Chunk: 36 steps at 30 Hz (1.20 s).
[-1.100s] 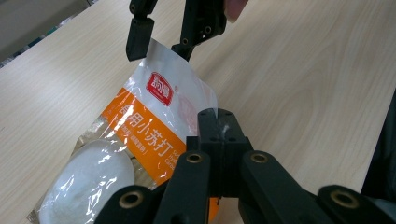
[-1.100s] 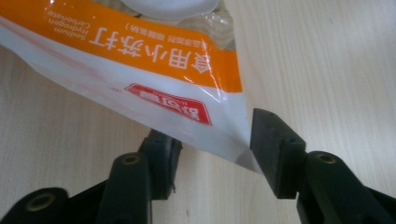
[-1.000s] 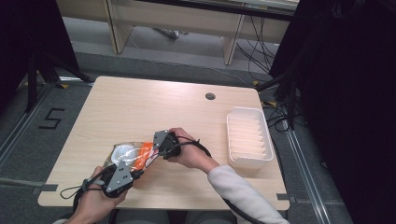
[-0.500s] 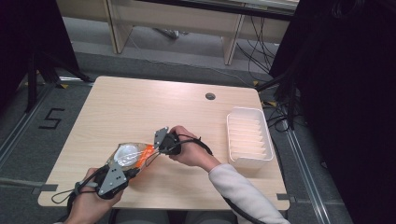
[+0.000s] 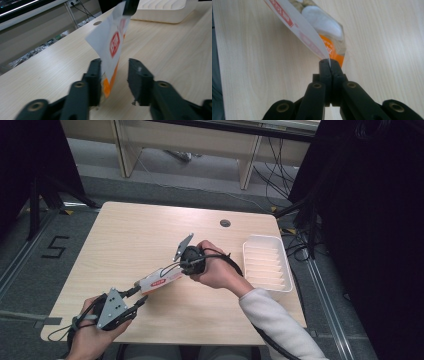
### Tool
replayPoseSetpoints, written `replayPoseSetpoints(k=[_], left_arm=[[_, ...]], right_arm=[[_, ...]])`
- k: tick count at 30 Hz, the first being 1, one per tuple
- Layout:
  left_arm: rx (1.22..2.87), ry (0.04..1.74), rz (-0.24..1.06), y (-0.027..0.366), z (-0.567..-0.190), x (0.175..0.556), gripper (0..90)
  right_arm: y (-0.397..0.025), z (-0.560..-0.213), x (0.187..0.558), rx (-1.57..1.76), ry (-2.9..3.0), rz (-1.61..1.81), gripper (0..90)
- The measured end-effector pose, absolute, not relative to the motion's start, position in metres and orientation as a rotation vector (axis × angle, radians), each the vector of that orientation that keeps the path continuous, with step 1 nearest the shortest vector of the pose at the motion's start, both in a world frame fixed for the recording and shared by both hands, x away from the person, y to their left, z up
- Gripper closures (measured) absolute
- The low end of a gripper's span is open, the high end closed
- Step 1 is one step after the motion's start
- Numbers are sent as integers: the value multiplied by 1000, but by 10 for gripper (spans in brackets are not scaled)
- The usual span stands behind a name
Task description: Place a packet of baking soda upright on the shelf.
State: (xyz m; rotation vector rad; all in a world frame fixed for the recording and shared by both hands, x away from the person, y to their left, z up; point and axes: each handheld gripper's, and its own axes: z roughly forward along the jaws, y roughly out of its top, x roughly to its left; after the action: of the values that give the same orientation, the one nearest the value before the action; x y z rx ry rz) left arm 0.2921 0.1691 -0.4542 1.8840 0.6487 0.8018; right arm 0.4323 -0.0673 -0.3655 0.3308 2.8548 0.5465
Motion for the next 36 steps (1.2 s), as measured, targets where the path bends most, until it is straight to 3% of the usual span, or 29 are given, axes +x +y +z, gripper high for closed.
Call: replayPoseSetpoints(k=[3,8,36], left_arm=[[1885,661,798,169,-456,294,511],[1891,683,778,171,-460,298,478],[1924,675,746,168,-464,300,487]], right_arm=[[-71,-358,435,334,2861,580,900],[-80,-343,439,405,2867,594,900],[-124,-301,458,698,2869,593,900]])
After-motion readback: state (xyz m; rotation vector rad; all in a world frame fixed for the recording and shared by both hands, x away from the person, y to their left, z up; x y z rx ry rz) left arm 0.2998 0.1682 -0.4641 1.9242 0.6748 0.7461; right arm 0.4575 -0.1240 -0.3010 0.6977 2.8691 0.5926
